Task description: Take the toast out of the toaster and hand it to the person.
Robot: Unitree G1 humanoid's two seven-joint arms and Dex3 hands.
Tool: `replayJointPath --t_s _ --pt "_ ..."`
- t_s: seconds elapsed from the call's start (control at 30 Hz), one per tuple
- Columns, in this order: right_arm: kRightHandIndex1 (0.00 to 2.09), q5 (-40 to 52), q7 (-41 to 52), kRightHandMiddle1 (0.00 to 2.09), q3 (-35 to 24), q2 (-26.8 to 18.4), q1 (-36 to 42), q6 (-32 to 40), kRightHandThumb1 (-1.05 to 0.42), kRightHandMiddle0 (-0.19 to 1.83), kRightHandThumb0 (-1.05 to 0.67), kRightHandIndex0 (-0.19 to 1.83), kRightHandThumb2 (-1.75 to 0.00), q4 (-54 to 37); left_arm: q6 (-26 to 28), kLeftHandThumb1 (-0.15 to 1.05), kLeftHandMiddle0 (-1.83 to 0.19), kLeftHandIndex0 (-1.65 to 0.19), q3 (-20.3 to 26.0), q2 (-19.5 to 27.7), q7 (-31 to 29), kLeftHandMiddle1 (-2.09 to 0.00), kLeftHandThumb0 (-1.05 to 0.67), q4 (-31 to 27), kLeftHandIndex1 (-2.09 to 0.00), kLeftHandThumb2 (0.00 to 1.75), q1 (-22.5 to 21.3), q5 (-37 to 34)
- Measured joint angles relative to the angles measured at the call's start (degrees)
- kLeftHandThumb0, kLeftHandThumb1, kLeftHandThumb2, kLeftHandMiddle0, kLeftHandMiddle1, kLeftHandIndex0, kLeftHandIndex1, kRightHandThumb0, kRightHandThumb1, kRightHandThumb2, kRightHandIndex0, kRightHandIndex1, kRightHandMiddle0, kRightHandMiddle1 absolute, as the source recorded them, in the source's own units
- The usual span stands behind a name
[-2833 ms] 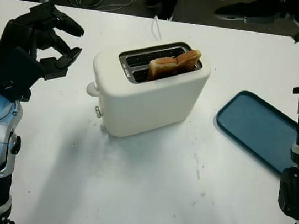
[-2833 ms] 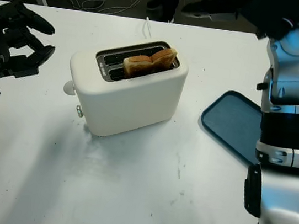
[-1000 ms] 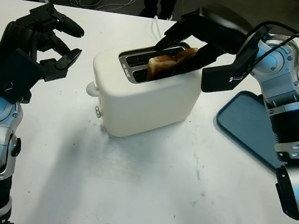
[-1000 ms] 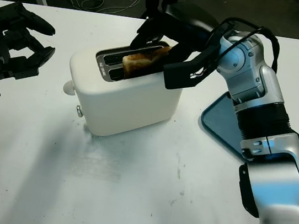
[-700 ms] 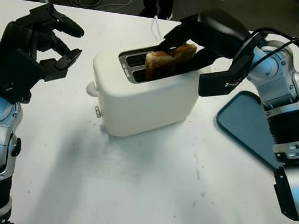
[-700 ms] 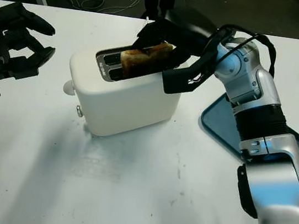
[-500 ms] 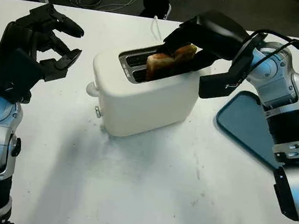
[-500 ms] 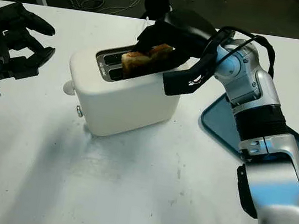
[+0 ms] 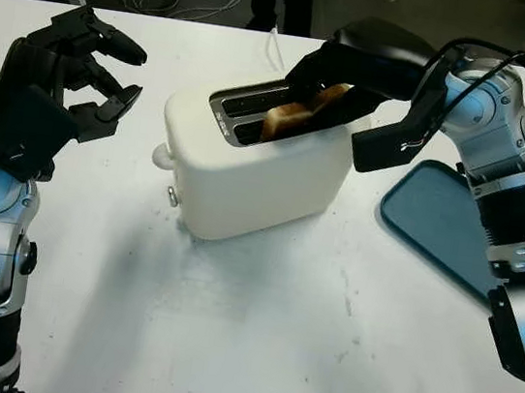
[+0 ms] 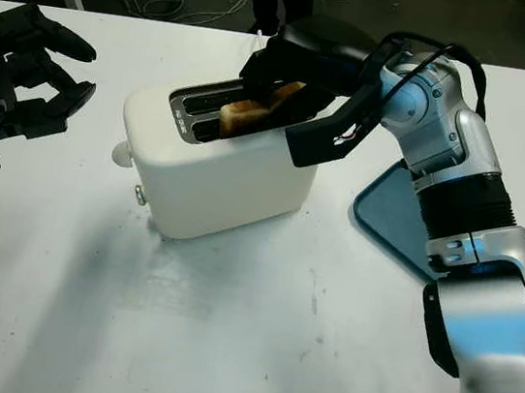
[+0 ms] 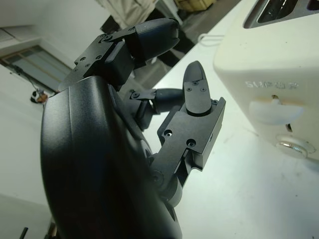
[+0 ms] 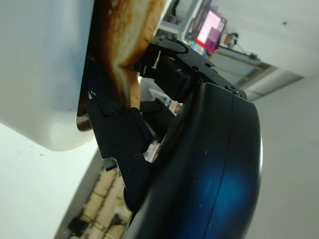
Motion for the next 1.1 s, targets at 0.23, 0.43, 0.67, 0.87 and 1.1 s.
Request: replayJointPath --t_s 0.23,0.43,0.67,0.87,1.1 --pt "1.75 -5.79 -10.54 1.74 1.57 -0.16 0.28 -4.17 -0.92 0.92 -0.43 1.13 -0.12 2.77 0.17 0.71 -0.56 -0.53 0.01 0.0 0.02 -1.53 0.03 -0.05 -1.17 0.48 0.0 -0.05" --pt "1.75 -9.33 -19.7 1.75 1.9 -0.2 0.31 -7.69 -0.92 0.9 -0.43 1.12 -0.3 6.19 0.05 0.7 -0.56 -0.53 0.02 -0.01 0.02 -1.54 0.02 0.0 -1.18 0.48 0.29 -0.13" --pt "1.75 -5.38 -18.41 1.75 -0.98 -0.14 -0.08 -8.05 -0.92 0.79 -0.34 1.02 -0.32 9.39 0.01 0.71 -0.54 -0.53 0.03 -0.02 0.02 -1.54 0.0 0.09 -1.18 0.47 0.4 -0.66" --pt "1.75 7.51 -10.42 1.75 -9.41 -0.99 -7.68 -2.78 -0.92 0.7 -0.34 0.96 -0.34 14.97 -0.11 0.71 -0.55 -0.54 0.03 -0.09 0.02 -1.55 0.01 0.26 -1.19 0.46 0.63 -0.92" --pt "1.75 15.86 -6.74 1.75 -15.57 -1.93 -11.45 -0.49 -0.92 0.85 -0.55 1.05 -0.29 19.32 -0.61 0.71 -0.54 -0.53 -0.01 -0.09 0.03 -1.54 0.02 0.46 -1.19 0.47 0.68 -0.82"
